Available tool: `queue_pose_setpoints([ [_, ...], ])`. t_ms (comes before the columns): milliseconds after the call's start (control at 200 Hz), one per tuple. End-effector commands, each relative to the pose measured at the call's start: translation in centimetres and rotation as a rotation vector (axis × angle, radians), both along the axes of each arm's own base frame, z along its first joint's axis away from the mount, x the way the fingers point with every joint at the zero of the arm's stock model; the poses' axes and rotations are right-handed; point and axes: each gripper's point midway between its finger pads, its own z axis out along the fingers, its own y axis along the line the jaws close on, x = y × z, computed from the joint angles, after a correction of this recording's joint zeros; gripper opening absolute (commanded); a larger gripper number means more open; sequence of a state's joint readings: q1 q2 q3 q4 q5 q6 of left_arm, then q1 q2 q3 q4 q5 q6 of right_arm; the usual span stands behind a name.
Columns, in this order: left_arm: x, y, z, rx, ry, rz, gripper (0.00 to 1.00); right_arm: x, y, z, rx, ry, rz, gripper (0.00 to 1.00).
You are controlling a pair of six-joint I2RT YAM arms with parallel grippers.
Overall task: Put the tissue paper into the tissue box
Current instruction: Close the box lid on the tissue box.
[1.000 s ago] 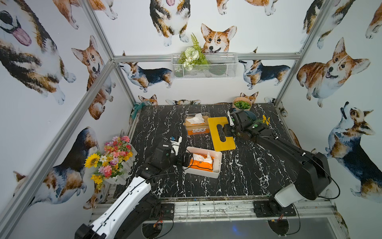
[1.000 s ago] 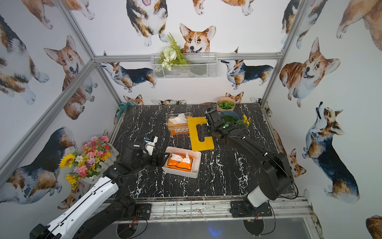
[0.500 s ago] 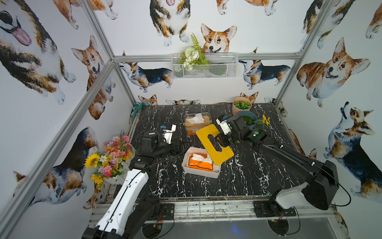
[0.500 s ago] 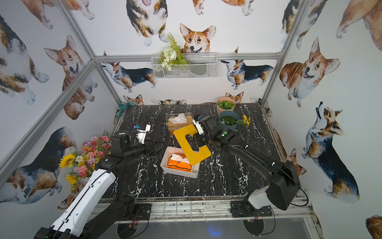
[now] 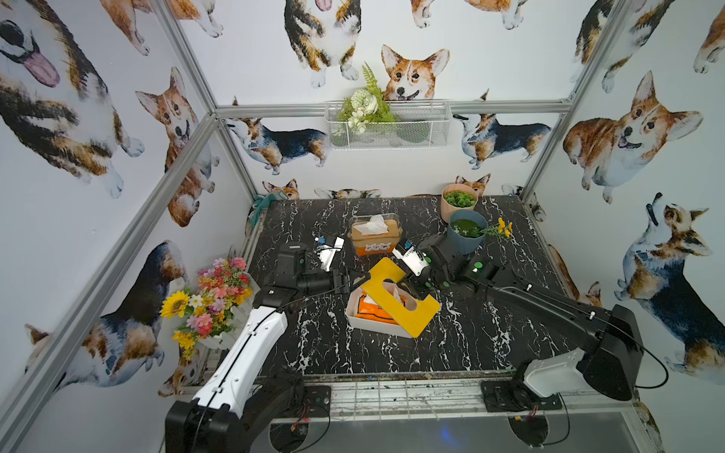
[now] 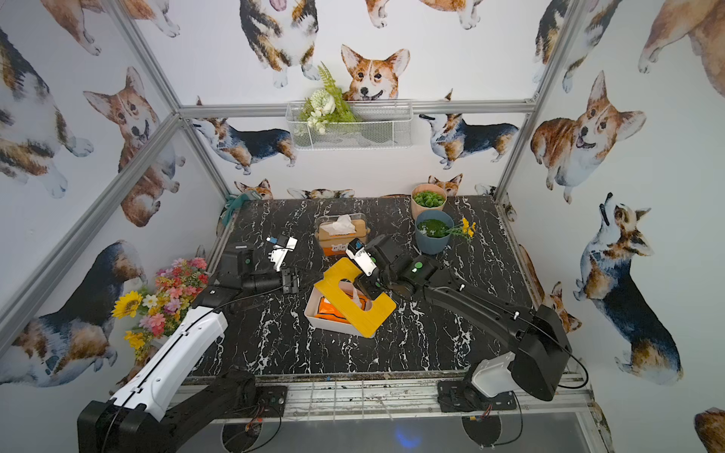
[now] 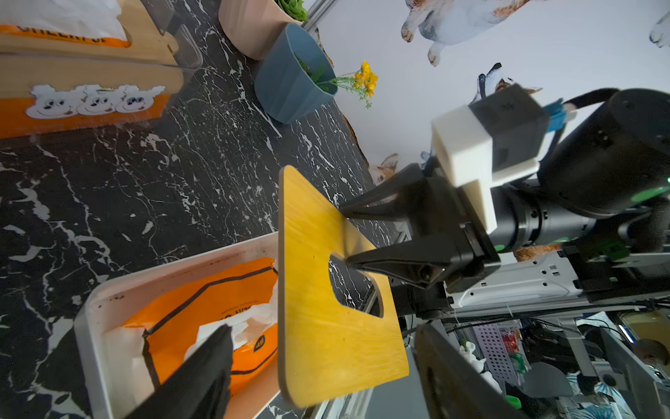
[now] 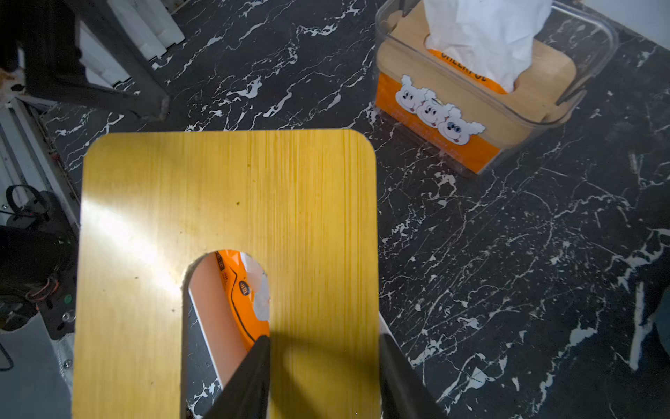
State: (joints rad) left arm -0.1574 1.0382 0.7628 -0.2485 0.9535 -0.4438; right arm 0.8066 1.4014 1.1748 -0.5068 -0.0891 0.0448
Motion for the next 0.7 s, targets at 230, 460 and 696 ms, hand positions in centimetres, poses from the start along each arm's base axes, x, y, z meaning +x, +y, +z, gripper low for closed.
queue_pose_setpoints([
  [230,-1.6,-1.9,-1.8,-0.001,0.091,-0.116,0.52,-1.3,2.2,1.1,0.034,-0.114,0.138,0.0],
  [460,-2.0,-2.8,-2.6,0.004,0.122,-0.148,0.19,-1.8,2.7,1.0,0.024,-0.156,0.174,0.0],
  [696,-2.2,-3.1,-2.9,-0.057,0.14,-0.137,0.0,-1.4,2.7,1.8,0.048,-0.195,0.145,0.07],
])
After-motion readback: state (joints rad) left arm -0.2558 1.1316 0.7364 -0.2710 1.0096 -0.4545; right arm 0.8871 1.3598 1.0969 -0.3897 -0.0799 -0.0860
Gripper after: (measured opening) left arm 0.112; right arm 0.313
